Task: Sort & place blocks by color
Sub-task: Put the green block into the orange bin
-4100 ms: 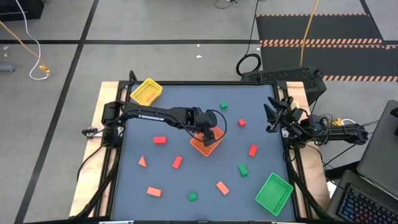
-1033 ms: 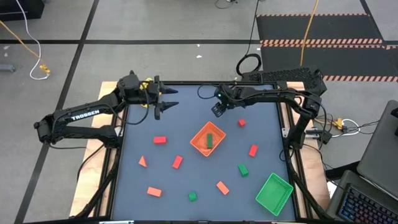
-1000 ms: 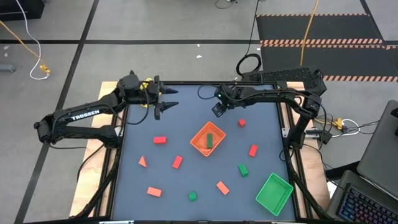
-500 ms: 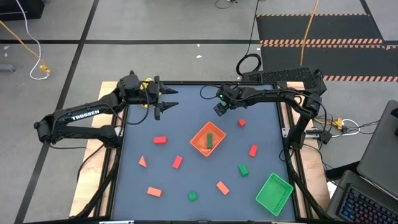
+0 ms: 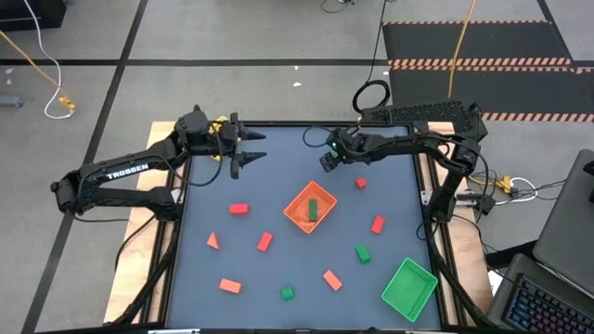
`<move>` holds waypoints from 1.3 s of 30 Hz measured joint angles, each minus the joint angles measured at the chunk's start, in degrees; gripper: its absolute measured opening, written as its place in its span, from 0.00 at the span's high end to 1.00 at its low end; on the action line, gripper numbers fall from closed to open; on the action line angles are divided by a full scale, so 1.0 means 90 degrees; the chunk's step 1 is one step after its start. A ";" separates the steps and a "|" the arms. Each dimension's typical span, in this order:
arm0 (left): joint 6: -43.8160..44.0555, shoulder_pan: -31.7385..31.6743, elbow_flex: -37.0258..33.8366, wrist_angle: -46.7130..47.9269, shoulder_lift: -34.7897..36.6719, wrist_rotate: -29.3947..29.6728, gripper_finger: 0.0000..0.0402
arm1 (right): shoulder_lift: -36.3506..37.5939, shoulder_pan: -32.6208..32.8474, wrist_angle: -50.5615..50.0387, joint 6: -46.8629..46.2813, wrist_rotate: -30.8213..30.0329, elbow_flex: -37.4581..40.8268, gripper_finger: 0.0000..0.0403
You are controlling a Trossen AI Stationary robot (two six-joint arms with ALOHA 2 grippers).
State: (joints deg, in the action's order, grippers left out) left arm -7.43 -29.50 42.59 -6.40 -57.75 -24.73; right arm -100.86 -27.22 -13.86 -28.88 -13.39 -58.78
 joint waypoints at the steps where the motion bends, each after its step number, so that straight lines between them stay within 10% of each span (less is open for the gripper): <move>1: -0.0017 0.0000 0.0000 -0.0021 0.0000 0.0004 0.38 | 0.0000 0.0000 0.0007 0.0000 -0.0007 0.0018 0.23; 22: -0.0049 0.0000 0.0002 -0.0090 0.0002 0.0090 0.38 | 0.0006 -0.0007 0.0771 0.0214 -0.0009 0.0468 0.68; 39: -0.0160 0.0000 0.0002 -0.0069 0.0001 0.0102 0.38 | 0.1936 0.1630 0.1109 0.0857 0.0525 0.0470 0.68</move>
State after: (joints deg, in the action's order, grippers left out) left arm -8.87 -29.50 42.61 -7.03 -57.74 -23.81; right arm -83.44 -12.55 -3.88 -21.17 -8.67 -54.54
